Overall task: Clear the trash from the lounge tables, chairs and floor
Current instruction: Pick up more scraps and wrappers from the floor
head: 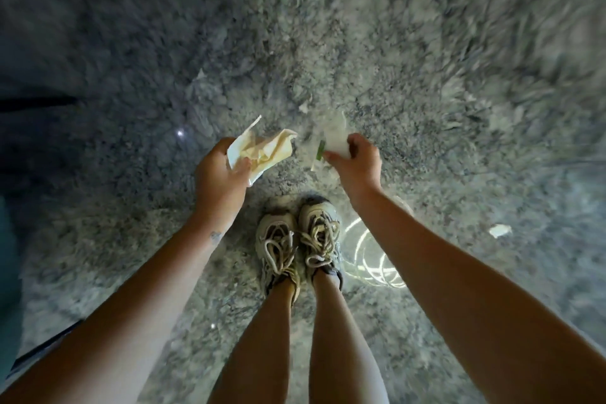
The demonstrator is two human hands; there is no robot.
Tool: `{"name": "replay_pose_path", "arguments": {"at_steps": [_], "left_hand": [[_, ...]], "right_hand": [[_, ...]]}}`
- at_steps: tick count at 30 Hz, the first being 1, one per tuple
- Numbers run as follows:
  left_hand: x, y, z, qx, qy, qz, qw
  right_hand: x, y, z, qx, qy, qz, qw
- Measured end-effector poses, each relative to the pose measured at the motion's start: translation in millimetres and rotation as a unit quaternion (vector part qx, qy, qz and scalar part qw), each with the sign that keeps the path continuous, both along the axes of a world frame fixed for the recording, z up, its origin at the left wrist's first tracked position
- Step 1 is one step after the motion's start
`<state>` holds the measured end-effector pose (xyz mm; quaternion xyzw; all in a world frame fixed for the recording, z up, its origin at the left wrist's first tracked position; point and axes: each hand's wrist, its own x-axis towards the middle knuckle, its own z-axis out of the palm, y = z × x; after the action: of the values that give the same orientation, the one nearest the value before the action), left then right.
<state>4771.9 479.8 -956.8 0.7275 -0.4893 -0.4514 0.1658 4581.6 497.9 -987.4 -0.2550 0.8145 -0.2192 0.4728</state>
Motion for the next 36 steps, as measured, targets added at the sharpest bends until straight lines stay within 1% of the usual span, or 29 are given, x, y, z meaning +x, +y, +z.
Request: {"name": "replay_pose_path", "arguments": {"at_steps": [4, 6, 10, 14, 19, 24, 30, 34, 36], "left_hand": [[-31, -17, 57, -0.032, -0.035, -0.077, 0.996], [-56, -23, 87, -0.044, -0.033, -0.114, 0.992], [-123, -26, 136, -0.066, 0.0, -0.205, 0.976], [-197, -10, 159, -0.067, 0.02, -0.285, 0.956], [-286, 24, 156, -0.058, 0.015, -0.365, 0.929], [-369, 62, 141, -0.039, -0.014, -0.424, 0.905], [-456, 90, 115, -0.037, -0.043, -0.441, 0.896], [-503, 103, 79, -0.022, -0.048, -0.442, 0.895], [-517, 108, 57, -0.021, -0.044, -0.459, 0.887]], "right_hand": [[-27, 31, 62, -0.002, 0.014, -0.102, 0.995], [-44, 50, 86, 0.002, 0.029, -0.159, 0.987], [-91, 91, 116, 0.021, 0.042, -0.277, 0.96], [-145, 141, 126, 0.022, 0.051, -0.378, 0.924], [-209, 209, 114, 0.056, 0.071, -0.465, 0.881], [-264, 267, 85, 0.079, 0.025, -0.535, 0.841], [-318, 307, 56, 0.126, -0.009, -0.556, 0.822], [-350, 312, 24, 0.135, -0.015, -0.572, 0.809], [-360, 308, 3, 0.141, -0.017, -0.579, 0.803]]}}
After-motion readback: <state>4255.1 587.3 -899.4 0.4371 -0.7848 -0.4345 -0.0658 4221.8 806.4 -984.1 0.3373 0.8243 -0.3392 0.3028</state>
